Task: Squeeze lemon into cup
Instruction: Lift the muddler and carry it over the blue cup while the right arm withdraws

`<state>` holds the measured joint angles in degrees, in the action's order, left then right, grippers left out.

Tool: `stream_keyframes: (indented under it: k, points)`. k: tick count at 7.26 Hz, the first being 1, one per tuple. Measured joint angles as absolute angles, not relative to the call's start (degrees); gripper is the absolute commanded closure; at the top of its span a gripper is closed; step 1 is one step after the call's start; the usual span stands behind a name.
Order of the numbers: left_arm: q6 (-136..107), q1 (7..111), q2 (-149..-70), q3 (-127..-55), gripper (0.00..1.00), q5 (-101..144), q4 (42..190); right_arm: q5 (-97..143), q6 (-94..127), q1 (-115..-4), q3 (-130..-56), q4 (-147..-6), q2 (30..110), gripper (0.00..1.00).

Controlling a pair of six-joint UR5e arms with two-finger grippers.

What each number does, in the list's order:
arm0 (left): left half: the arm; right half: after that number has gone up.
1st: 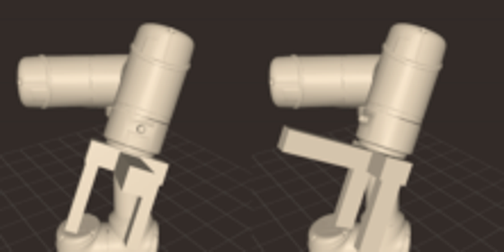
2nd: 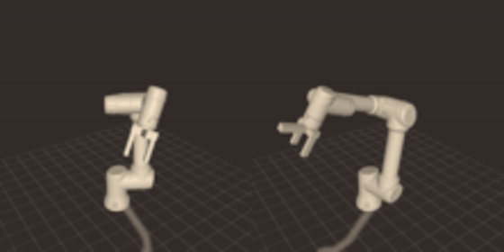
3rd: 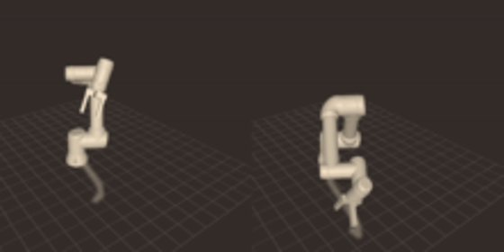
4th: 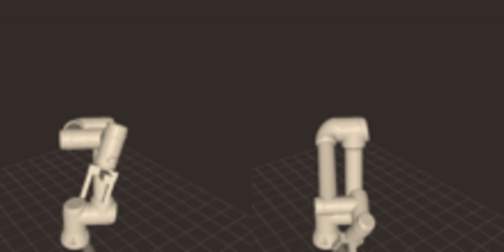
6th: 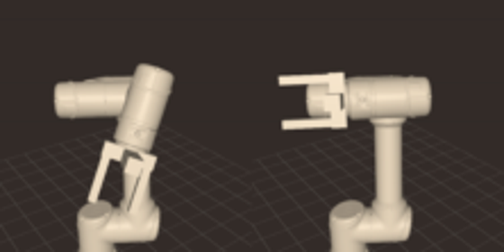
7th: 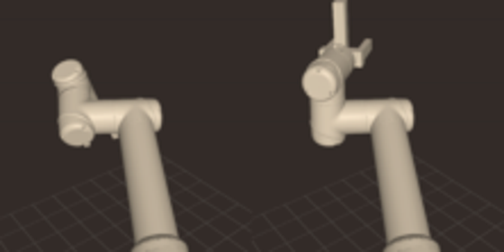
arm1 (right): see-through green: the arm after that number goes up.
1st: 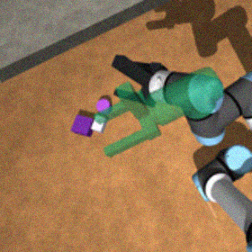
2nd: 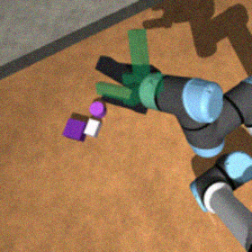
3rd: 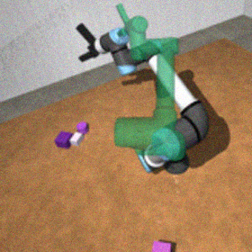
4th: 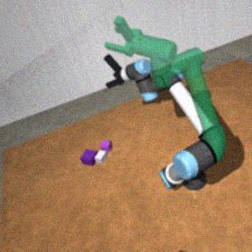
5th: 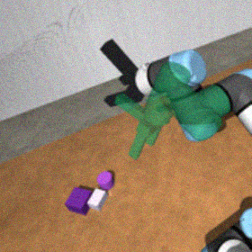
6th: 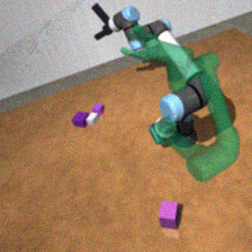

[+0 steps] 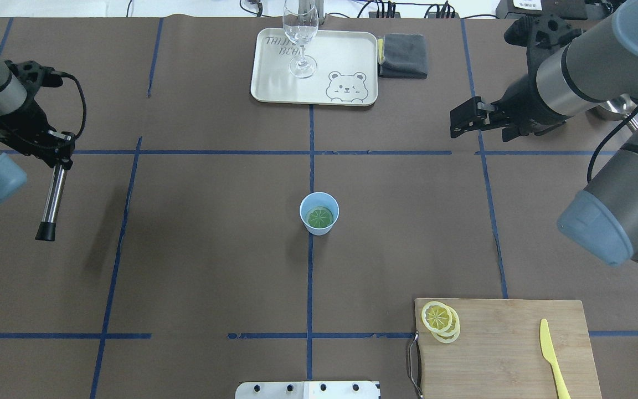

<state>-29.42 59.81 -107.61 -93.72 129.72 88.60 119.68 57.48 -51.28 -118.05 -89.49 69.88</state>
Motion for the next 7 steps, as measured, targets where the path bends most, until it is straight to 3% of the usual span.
stream_keyframes:
  k: [3, 7]
  points:
    - [-32.41, 62.34, -109.09, -105.86, 1.00, 113.34, 87.57, 120.75, 57.56, -51.89, -119.08, -90.00, 70.82, 0.00]
    - [-36.01, 62.61, -119.66, -110.13, 1.00, 112.14, 87.33, 121.89, 57.35, -53.13, -119.20, -89.94, 72.68, 0.00]
